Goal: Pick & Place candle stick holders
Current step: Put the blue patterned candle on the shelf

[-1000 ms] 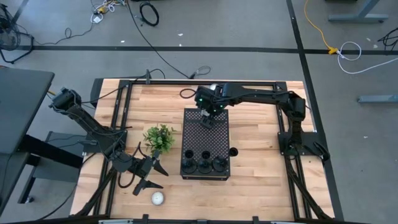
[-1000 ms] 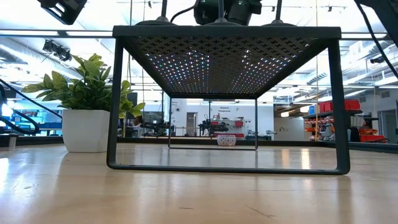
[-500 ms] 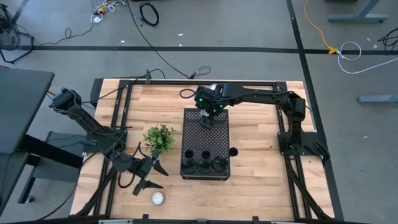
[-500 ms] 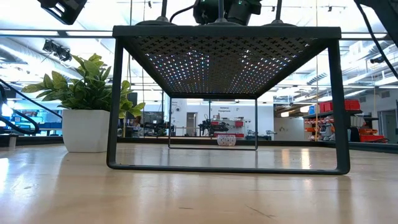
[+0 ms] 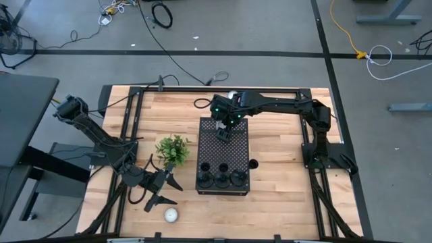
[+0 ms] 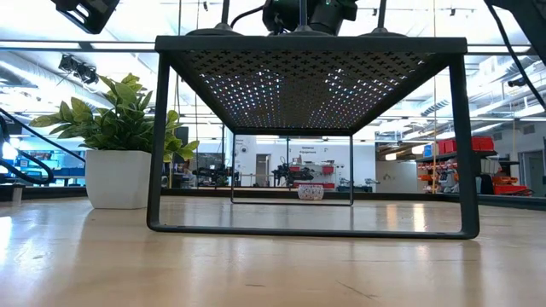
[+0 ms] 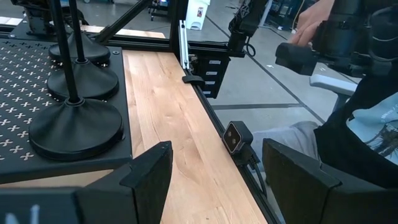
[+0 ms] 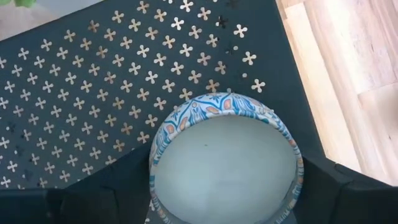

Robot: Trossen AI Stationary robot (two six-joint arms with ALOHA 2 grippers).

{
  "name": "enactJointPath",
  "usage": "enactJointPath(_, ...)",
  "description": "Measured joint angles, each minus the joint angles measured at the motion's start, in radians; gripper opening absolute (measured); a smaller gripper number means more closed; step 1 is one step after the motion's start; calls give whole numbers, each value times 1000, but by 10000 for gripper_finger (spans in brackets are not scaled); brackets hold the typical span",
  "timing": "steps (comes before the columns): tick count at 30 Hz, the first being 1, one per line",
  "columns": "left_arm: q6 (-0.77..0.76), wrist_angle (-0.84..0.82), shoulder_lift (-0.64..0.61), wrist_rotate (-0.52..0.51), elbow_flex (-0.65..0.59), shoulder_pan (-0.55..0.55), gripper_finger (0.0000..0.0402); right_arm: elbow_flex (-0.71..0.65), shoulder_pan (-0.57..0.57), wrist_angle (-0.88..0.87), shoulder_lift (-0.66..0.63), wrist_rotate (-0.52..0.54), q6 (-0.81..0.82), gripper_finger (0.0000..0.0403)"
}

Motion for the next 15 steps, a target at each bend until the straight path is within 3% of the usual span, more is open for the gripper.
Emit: enactJointPath(15, 0, 0, 0, 0, 0, 0, 248, 0, 0, -3, 1, 66, -17, 288)
